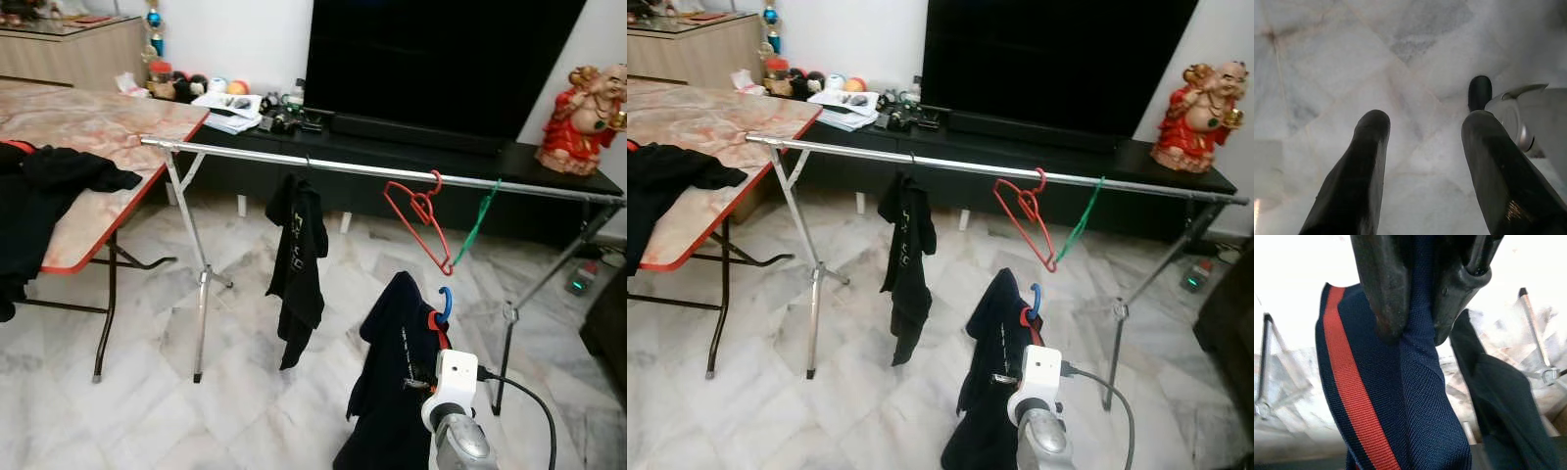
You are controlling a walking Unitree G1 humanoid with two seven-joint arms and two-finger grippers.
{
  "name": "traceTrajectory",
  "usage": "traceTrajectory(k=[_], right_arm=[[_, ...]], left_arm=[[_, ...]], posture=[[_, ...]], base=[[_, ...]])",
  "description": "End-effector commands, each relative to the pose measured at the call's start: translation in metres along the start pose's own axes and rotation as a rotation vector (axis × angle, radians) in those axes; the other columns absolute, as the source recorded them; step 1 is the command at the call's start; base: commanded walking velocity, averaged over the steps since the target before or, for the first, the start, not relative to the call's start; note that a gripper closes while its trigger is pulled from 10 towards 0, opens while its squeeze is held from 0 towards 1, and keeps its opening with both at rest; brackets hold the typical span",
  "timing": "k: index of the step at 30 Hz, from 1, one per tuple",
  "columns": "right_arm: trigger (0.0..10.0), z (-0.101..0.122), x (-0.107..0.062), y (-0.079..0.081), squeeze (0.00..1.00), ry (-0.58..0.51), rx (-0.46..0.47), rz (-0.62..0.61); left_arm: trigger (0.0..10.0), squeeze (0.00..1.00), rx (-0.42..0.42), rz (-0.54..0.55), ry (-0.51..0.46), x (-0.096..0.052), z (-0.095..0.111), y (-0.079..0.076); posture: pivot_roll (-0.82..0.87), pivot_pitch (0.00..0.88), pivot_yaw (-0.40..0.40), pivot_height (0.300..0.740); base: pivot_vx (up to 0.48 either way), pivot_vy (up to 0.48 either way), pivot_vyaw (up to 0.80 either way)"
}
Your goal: Hang hanger
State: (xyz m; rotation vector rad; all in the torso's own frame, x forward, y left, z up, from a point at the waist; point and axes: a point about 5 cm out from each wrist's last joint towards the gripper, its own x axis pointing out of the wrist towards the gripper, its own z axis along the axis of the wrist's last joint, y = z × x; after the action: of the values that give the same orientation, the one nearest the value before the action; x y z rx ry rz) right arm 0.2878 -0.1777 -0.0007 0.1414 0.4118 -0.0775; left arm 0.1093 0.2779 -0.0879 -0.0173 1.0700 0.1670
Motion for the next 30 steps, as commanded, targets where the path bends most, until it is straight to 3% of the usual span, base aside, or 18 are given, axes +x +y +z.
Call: traceTrajectory(k=[1,7,21,30], right_arm=[[10.0,0.0078,0.0012,-0.0031,0.0,-0.039,0.006,-0.014],[10.0,0.0078,0.0012,-0.0031,0.0,-0.039,0.006,-0.014],[10.0,0.0126,0.0034,-0.0023,0.0,-0.05,0.009,-0.017],[10.0,0.0139,0.0038,0.0019,0.0,-0.062,0.007,-0.015]], left_arm=[[10.0,0.0,0.001,0.003,0.021,-0.0011,-0.0043,0.0018],[10.0,0.0,0.001,0.003,0.021,-0.0011,-0.0043,0.0018],[10.0,0.0,0.034,-0.002,0.018,-0.0012,-0.002,0.0035],[10.0,0.0,0.047,-0.004,0.023,-0.0018,-0.0017,0.0061]], posture=[[0.16,0.0,-0.064,0.74],[0.16,0.0,-0.064,0.74],[0.17,0.0,-0.062,0.74],[0.16,0.0,-0.047,0.74]], base=[[0.0,0.382,0.0],[0.0,0.382,0.0],[0.0,0.0,0.0],[-0.269,0.0,0.0]])
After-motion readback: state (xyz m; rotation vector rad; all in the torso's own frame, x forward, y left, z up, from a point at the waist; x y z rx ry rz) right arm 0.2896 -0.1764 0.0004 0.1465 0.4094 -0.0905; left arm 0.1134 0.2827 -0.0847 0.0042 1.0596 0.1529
